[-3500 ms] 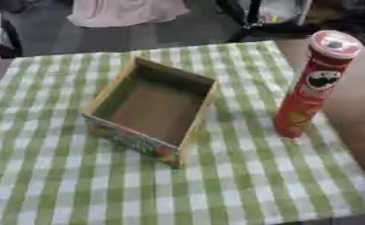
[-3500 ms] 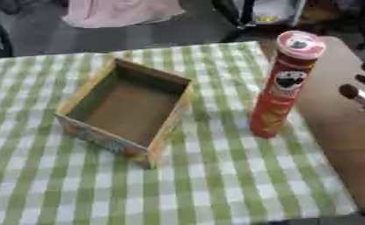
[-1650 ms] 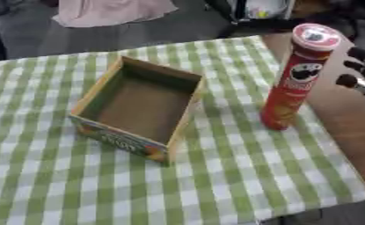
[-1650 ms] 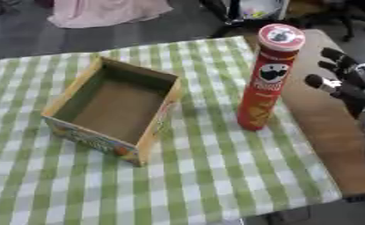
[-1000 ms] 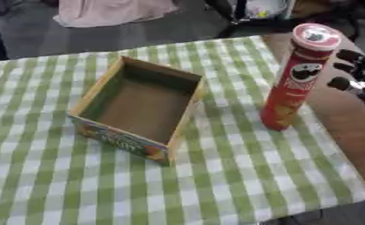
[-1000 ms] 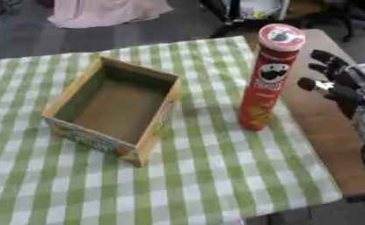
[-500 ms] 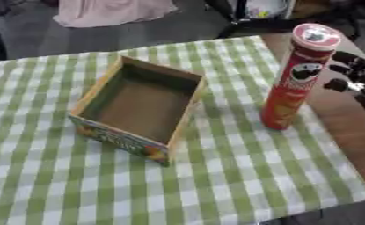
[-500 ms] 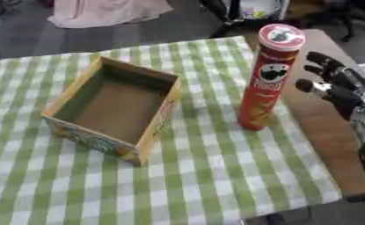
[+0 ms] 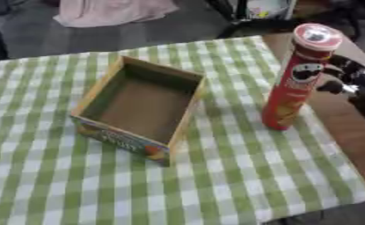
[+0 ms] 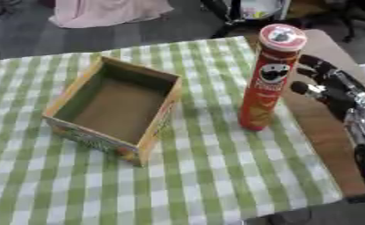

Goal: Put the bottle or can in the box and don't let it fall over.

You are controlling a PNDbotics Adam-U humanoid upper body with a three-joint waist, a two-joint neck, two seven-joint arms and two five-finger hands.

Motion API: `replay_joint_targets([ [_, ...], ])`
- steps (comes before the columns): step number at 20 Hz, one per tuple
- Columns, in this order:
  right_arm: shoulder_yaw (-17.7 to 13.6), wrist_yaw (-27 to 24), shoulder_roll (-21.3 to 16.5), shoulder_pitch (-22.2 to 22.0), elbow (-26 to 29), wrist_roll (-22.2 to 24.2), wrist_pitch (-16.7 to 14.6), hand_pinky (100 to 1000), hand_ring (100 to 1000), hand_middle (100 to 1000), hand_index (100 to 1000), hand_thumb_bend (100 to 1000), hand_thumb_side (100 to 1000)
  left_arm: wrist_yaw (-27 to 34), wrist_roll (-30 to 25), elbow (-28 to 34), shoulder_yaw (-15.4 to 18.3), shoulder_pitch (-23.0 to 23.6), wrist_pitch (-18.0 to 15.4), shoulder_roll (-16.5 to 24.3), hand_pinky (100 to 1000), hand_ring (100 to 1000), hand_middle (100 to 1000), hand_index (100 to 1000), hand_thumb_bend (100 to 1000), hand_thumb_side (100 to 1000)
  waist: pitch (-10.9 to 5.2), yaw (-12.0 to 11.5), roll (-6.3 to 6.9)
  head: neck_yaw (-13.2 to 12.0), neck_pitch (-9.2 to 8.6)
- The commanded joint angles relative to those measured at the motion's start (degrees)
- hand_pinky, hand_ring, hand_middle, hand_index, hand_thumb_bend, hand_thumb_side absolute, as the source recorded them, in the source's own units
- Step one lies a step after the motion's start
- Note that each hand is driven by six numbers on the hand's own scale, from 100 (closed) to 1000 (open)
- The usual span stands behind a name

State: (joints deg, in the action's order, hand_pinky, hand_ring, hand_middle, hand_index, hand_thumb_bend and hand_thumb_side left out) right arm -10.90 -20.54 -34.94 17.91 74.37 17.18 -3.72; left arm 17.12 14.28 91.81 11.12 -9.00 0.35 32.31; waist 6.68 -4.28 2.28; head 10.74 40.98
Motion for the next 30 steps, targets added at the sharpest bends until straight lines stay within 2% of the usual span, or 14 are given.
replay_joint_targets([
  [1,-0.06,-0.58,-0.83,1.13,1.63,0.00,0.02,727,987,1000,950,977,355,-0.04,-0.19,0.60,0.23,-0.43,-0.06,1.40,835,731,722,736,623,458,-0.59,-0.07,-0.11,0.14,-0.40],
  [7,0.19,-1.76,-0.15,1.61,1.82,0.22,-1.03,752,981,1000,942,966,346,-0.01,-0.22,0.59,0.24,-0.45,-0.12,1.35,839,731,722,735,623,458,-0.59,-0.17,-0.13,0.13,-0.46],
  [9,0.22,-1.79,0.01,1.75,1.94,0.36,-1.29,711,977,1000,941,967,347,0.01,-0.21,0.58,0.24,-0.45,-0.12,1.33,840,732,723,735,623,458,-0.57,-0.19,-0.13,0.16,-0.48],
  [12,0.35,-1.97,0.25,1.92,2.19,0.94,-1.45,699,977,1000,944,963,343,0.02,-0.22,0.57,0.23,-0.47,-0.13,1.28,840,732,723,735,623,458,-0.53,-0.21,-0.14,0.16,-0.44],
  [18,0.45,-3.29,0.54,2.05,2.47,2.44,-1.46,701,984,1000,950,968,348,0.02,-0.28,0.52,0.21,-0.55,-0.11,1.25,841,732,724,735,620,458,-0.50,-0.24,-0.15,0.11,-0.41],
  [30,0.94,-1.89,1.43,3.19,2.38,2.61,-0.67,703,988,1000,945,977,355,0.07,-0.49,0.55,0.06,-0.80,-0.07,1.16,841,733,725,735,618,460,-0.44,-0.27,-0.11,0.24,-0.57],
])
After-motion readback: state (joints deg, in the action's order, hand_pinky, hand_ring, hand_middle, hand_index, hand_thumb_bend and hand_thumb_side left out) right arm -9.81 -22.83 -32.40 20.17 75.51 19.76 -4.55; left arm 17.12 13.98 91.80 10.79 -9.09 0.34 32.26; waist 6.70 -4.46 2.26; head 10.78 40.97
